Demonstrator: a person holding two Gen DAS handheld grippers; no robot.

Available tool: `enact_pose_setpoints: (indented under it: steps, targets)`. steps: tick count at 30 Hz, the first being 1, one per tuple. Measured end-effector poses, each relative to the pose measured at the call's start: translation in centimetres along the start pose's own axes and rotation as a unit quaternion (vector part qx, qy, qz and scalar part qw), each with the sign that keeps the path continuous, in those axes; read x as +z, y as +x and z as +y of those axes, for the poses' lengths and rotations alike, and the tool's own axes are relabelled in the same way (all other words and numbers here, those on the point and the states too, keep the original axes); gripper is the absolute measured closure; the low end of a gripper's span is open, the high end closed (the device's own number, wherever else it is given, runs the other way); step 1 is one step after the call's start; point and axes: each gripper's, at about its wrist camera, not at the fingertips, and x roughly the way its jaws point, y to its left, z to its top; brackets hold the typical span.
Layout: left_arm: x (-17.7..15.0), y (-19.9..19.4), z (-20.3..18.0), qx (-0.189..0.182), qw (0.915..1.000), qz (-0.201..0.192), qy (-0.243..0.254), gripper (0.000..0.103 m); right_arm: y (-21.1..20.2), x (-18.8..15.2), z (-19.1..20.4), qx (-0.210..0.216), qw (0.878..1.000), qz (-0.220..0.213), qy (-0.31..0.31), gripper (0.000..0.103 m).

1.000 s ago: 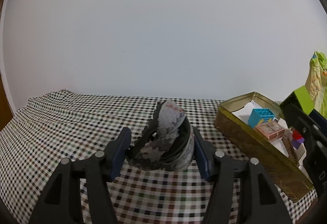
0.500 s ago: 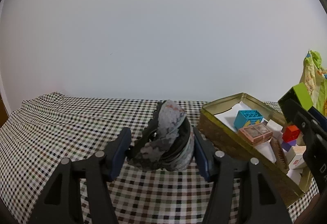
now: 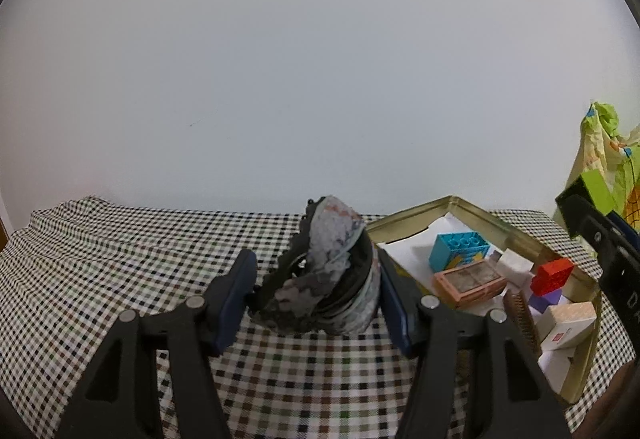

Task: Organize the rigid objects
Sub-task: 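Lower the pouch and green block into the tray beside the red brick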

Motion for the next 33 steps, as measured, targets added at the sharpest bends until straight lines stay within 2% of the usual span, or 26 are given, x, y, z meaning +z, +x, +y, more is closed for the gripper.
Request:
enact_pose_setpoints:
  steps: [8,15,19,25,33]
  targets:
    - [0.5,0.0,-1.9,-0.035,0.9994,-0.005,0.003,0.045,0.0,-0.2,-4.5,-0.039,0.999,-0.001,0.028,0.056]
    - [0.5,0.7,-5.6,-0.073,0.9969,-0.002,0.028,0.045,0.7,0.2,-8.9,-0.073,0.997,-0.001,0.041,0.056]
    - [0.2,1.3,-8.1,-0.097,0.9946,0.009,0.036,0.045,2.3,0.2,-10.7,-0.084,0.996,0.014,0.038,0.056]
    - [-0.5,1.9,-11.5,-0.122,0.9906,0.017,0.06,0.045,3.6,-0.1,-10.4,-0.082,0.996,0.035,0.024,0.056]
    - [-0.7,2.7,-13.2,-0.134,0.9877,0.035,0.071,0.045,5.5,-0.8,-9.5,-0.076,0.995,0.071,0.0,0.056]
